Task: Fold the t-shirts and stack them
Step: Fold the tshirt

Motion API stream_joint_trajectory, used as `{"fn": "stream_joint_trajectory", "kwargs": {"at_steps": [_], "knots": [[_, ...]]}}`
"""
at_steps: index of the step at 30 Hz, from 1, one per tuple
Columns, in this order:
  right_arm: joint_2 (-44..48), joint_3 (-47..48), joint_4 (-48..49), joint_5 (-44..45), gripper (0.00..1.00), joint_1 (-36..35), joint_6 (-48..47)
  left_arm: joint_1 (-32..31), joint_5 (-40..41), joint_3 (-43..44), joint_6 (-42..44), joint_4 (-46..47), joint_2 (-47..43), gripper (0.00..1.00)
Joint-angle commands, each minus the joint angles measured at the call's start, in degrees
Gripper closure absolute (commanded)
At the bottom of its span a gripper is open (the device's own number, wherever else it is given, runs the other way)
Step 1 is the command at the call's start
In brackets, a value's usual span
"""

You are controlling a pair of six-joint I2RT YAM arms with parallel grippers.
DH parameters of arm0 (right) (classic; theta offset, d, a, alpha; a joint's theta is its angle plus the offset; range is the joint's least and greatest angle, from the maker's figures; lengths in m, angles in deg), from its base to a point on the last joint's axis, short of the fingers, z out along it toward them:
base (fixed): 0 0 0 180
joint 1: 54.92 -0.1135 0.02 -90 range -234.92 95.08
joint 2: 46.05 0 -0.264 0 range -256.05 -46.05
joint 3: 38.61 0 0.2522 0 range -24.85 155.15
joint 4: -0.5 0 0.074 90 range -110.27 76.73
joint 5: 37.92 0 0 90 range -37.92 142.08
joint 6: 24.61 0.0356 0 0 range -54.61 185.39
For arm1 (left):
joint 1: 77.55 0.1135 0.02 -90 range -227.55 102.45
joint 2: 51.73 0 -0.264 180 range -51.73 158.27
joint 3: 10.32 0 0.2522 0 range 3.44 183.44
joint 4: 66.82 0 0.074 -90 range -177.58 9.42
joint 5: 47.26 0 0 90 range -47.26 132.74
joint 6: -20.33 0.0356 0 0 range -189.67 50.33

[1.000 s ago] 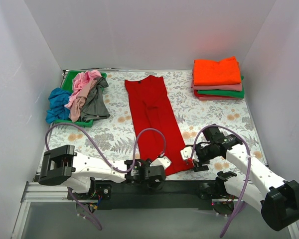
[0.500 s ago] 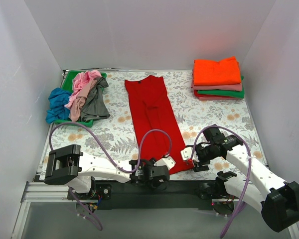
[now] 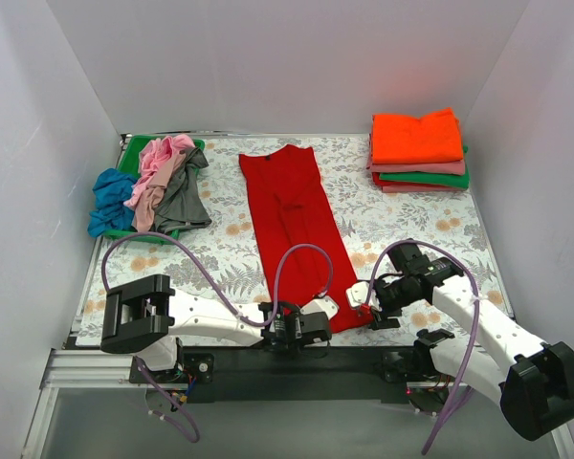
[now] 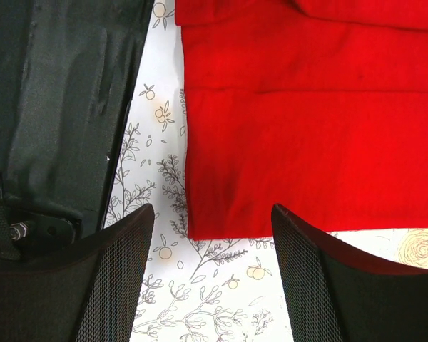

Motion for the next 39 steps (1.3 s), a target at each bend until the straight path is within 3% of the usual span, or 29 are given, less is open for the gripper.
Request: {"fn": "stream_joint_trajectory", "kwargs": {"at_steps": [1,7,11,19,22,25,28,29,35,39], "knots": [[-0.3,-0.2,-0.2,-2.4,0.28,0.0,-0.7,1.0,0.6,-0.4,-0.9,0.4,1.1,0.82],[-0.6,-1.2,0.0,-1.7,0.29,0.1,-1.4,1.0,-2.6,-2.0,-0.6,1.7,-1.9,0.92],[-3.1,-3.2,2.1,1.1,0.36,-0.1,-1.6,1.1,-3.6,-3.0,-0.6,2.3,-4.6,1.0],[-5.7,-4.9,8.4,5.8,0.44,-2.1,1.5,1.0,-5.1,-3.8,-0.7,3.2,-6.2,1.0],[-6.8,-6.4,12.0,8.7,0.52,-4.3,3.1,1.0,-5.5,-4.2,-0.9,4.1,-7.2,1.0],[-7.0,-7.9,14.2,10.2,0.62,-5.1,3.9,1.0,-6.0,-4.9,-1.5,4.8,-7.9,1.0],[-6.1,-9.4,15.3,11.2,0.95,-5.2,4.5,1.0,-6.6,-6.3,-2.6,5.4,-8.9,1.0],[-4.9,-9.7,15.2,11.4,0.99,-5.2,4.5,1.1,-6.7,-6.8,-3.0,5.9,-9.3,1.0],[-0.5,-6.0,13.2,7.9,0.99,-5.2,8.1,2.9,-8.1,-9.7,-4.9,7.7,-14.0,1.0],[-2.5,1.2,11.6,5.4,0.99,-5.1,12.8,8.7,-9.5,-10.8,-4.7,8.9,-18.8,1.0]]}}
